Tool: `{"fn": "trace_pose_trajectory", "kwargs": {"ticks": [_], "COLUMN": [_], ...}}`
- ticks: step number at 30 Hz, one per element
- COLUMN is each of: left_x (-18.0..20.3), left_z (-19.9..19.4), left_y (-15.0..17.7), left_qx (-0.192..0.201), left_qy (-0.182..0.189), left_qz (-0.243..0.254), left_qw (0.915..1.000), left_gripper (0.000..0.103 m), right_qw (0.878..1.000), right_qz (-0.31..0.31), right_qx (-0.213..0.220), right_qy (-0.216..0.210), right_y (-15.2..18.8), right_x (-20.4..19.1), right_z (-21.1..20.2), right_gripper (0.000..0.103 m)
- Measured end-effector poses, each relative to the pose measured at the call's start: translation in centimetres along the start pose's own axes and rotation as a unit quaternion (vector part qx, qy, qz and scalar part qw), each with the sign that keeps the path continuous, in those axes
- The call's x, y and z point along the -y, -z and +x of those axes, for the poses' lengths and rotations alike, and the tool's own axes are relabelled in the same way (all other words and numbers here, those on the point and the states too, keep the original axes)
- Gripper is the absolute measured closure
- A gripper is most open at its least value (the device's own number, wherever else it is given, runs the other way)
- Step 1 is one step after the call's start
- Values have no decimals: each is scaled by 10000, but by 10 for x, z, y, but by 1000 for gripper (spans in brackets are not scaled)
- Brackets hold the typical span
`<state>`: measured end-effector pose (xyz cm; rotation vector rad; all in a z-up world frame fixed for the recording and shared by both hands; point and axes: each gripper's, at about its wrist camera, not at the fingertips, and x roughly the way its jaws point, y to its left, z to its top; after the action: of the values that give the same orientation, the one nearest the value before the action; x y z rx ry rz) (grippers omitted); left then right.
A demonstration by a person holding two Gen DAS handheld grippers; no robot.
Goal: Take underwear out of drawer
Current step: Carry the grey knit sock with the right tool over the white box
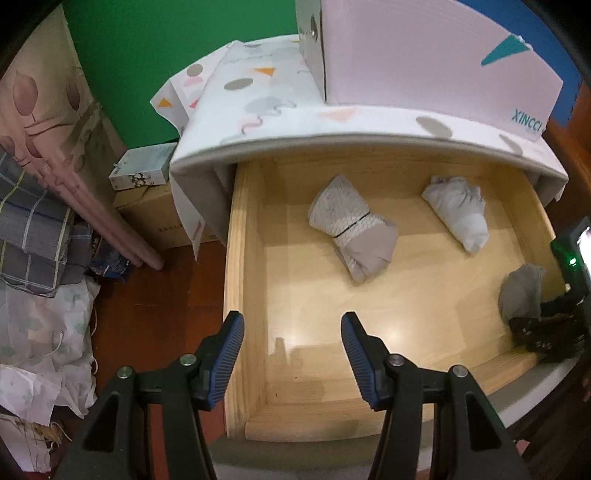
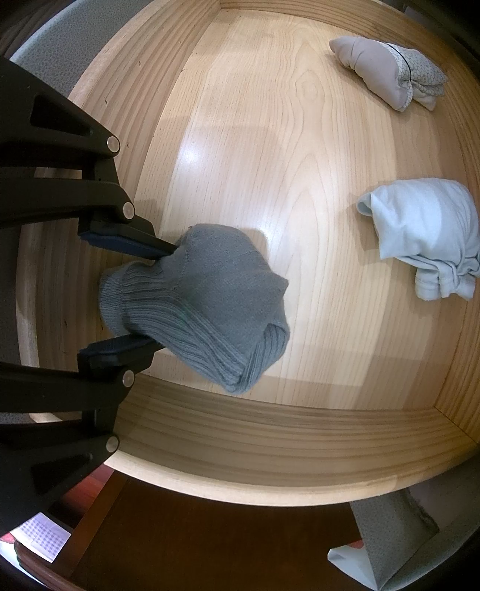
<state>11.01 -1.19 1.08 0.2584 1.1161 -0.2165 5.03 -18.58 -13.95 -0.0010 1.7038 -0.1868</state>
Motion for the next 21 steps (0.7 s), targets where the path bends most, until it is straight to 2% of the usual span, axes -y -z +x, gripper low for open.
{"fn": "trace_pose_trajectory", "kwargs": {"ticks": [7, 11, 15, 21], "left_x": [-4, -5, 4, 11], "left_z": [20, 22, 24, 25], "left_y": [12, 13, 16, 17], "left_qx": [-195, -175, -173, -137], "left_qy": [-30, 56, -136, -174], "left_qz": [-29, -115, 81, 247], "left_qw": [9998, 9998, 9997, 9994], "left_gripper": [47, 47, 47, 47], "right_qw": [10000, 10000, 9998, 9998], "right_qz": [-15, -17, -68, -3], "right_qx": [40, 61, 157, 196], "right_qy": [15, 24, 83, 19], "right_y": [2, 4, 5, 8], "right_x": [-1, -3, -6, -4], "right_z": [-3, -4, -7, -14], "right_gripper": [67, 68, 69, 72]}}
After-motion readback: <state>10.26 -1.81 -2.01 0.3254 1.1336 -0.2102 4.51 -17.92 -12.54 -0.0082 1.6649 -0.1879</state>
